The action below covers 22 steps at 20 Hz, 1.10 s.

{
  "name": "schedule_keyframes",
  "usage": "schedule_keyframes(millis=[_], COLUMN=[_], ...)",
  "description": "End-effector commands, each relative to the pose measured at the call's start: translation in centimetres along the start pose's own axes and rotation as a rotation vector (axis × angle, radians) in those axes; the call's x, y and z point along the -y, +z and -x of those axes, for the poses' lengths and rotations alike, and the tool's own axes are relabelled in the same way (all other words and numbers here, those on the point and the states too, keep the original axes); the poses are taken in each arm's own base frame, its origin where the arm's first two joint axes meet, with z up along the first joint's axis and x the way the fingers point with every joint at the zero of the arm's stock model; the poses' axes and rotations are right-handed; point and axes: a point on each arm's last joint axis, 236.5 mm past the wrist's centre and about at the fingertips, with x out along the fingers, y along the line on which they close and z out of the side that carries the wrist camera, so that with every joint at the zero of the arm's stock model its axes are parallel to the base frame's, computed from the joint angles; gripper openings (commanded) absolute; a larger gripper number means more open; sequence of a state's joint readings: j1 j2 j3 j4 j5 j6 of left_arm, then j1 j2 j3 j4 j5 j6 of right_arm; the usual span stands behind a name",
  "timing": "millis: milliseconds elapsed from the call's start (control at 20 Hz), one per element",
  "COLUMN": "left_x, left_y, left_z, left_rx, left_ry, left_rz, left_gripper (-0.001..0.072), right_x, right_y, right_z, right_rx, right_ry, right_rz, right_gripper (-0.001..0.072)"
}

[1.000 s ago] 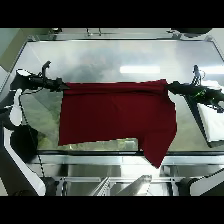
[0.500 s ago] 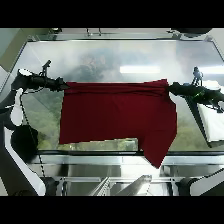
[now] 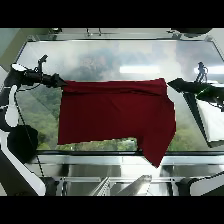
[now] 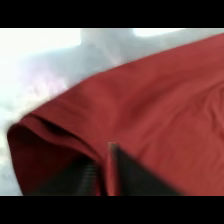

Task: Fold the shirts.

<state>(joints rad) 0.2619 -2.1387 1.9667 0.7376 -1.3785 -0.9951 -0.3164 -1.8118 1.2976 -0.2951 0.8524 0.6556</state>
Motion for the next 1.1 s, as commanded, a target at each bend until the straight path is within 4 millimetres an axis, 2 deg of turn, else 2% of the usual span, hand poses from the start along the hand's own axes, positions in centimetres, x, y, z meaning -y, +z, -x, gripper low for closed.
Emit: schedule_keyframes(millis=[0,50,100,150,200,250,300,350,450,550,650,800,850,950,1050], left_x=[1.5,1.5,1.4,0.7,-0.3,-1.2,-1.7,-1.4,-0.1,1.2,2.6,3.6,3.4,2.9,3.1], left_y=[-0.5,-0.9,-1.4,-2.5,-3.9,-5.9,-7.7,-9.5,-12.7,-16.2,-20.7,-27.7,-29.2,-30.9,-31.5], left_z=[1.5,1.8,2.2,2.7,3.4,4.2,5.0,5.5,5.7,5.1,4.3,3.8,3.6,3.7,3.9], left_rx=[-0.032,-0.042,-0.060,-0.098,-0.150,-0.221,-0.289,-0.351,-0.424,-0.449,-0.464,-0.508,-0.498,-0.468,-0.439], left_ry=[-0.020,-0.025,-0.032,-0.017,0.015,0.047,0.067,0.058,0.029,0.026,0.021,0.054,0.082,0.121,0.132], left_rz=[-0.006,0.018,0.058,0.113,0.168,0.235,0.295,0.364,0.474,0.532,0.576,0.678,0.696,0.707,0.705], left_gripper=[0.0690,0.0706,0.0706,0.0705,0.0705,0.0705,0.0705,0.0705,0.0697,0.0597,0.0598,0.0599,0.0598,0.0598,0.0598], right_x=[-3.1,-4.3,-5.4,-6.6,-7.7,-8.5,-9.2,-9.8,-10.1,-10.0,-10.7,-11.2,-11.7,-12.7,-13.0], right_y=[0.9,1.1,1.3,1.5,1.6,1.6,1.5,1.0,-1.4,-5.2,-9.1,-13.6,-14.5,-15.7,-16.4], right_z=[1.6,2.2,2.9,3.8,4.7,5.8,6.8,7.8,9.5,10.6,11.6,11.6,11.7,12.0,12.4], right_rx=[0.002,-0.001,-0.004,-0.007,-0.014,-0.025,-0.043,-0.073,-0.187,-0.321,-0.423,-0.447,-0.433,-0.414,-0.420], right_ry=[0.056,0.080,0.102,0.129,0.149,0.159,0.163,0.165,0.137,0.123,0.167,0.202,0.230,0.269,0.274], right_rz=[0.028,0.044,0.049,0.064,0.076,0.077,0.080,0.076,0.051,0.037,-0.009,-0.070,-0.078,-0.098,-0.098], right_gripper=[0.0244,0.0216,0.0138,0.0120,0.0115,0.0055,0.0017,0.0016,0.0016,0.0016,0.0015,0.0016,0.0016,0.0016,0.0016])
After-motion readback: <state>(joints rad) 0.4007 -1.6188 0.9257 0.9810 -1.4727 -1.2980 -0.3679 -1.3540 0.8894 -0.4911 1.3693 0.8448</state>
